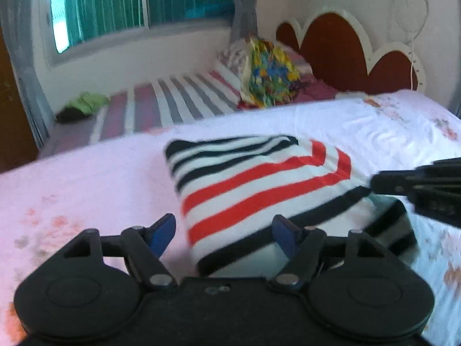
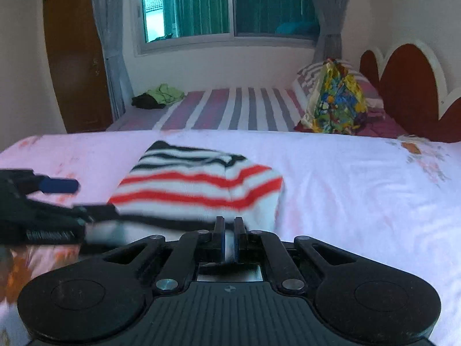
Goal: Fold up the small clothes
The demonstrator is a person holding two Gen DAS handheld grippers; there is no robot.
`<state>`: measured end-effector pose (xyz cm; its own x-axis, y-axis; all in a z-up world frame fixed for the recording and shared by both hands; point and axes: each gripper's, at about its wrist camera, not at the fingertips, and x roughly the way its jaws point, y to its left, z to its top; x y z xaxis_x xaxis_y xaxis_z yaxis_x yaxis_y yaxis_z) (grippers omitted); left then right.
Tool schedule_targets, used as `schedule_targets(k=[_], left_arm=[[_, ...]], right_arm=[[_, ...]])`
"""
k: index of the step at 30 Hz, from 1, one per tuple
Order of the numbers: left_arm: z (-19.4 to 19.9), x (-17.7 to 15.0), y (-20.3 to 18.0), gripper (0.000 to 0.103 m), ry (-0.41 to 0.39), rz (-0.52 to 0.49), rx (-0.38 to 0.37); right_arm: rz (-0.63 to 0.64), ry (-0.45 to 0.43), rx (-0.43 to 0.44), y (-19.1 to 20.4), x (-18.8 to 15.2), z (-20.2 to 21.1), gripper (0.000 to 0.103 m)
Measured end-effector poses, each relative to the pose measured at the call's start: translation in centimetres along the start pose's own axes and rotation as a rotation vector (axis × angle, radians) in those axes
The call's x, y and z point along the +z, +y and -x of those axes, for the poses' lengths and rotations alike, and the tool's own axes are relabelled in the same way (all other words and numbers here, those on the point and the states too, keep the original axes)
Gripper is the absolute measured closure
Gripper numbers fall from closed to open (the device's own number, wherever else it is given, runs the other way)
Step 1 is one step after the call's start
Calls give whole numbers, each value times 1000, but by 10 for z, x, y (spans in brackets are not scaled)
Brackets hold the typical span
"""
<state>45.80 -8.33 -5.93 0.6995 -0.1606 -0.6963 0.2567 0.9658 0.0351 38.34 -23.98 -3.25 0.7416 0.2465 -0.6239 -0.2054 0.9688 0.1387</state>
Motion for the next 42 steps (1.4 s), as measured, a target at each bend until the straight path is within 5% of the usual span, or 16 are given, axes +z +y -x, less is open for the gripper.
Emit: schedule_targets(k=[3, 9, 12, 15, 16, 21, 25, 31, 35, 38, 42], left_arm=[[-31, -4, -7, 15, 93, -28, -3], [-15, -2, 6, 18, 91, 17, -13], [1, -13, 9, 6, 69, 52, -9], [-14, -28, -2, 1, 101, 6, -11], [-15, -29, -1, 1, 104, 30, -19], [9, -24, -4, 5, 86, -2, 28], [5, -38, -8, 2, 94, -29, 45], [15, -40, -13, 2, 109, -41, 63], [21, -51, -13, 2, 111, -37, 62], [20, -55, -12, 2, 114, -27, 61], [33, -54, -11, 6, 98, -27, 53]], right_arm=[[-21, 150, -31, -7, -7, -36, 101], [-63, 65, -9, -10, -6, -2, 100], [-87, 31, -4, -15, -13, 20, 100], [-46, 118, -16, -12, -27, 3, 62], [-16, 111, -27, -6, -27, 4, 58], [-2, 5, -22, 6, -11, 39, 58], [-19, 131, -26, 2, -36, 21, 58], [-9, 57, -31, 17, -28, 48, 58], [-10, 62, -34, 23, -33, 56, 58], [3, 181, -75, 22, -49, 34, 58], [-80, 116, -42, 12, -43, 56, 58]])
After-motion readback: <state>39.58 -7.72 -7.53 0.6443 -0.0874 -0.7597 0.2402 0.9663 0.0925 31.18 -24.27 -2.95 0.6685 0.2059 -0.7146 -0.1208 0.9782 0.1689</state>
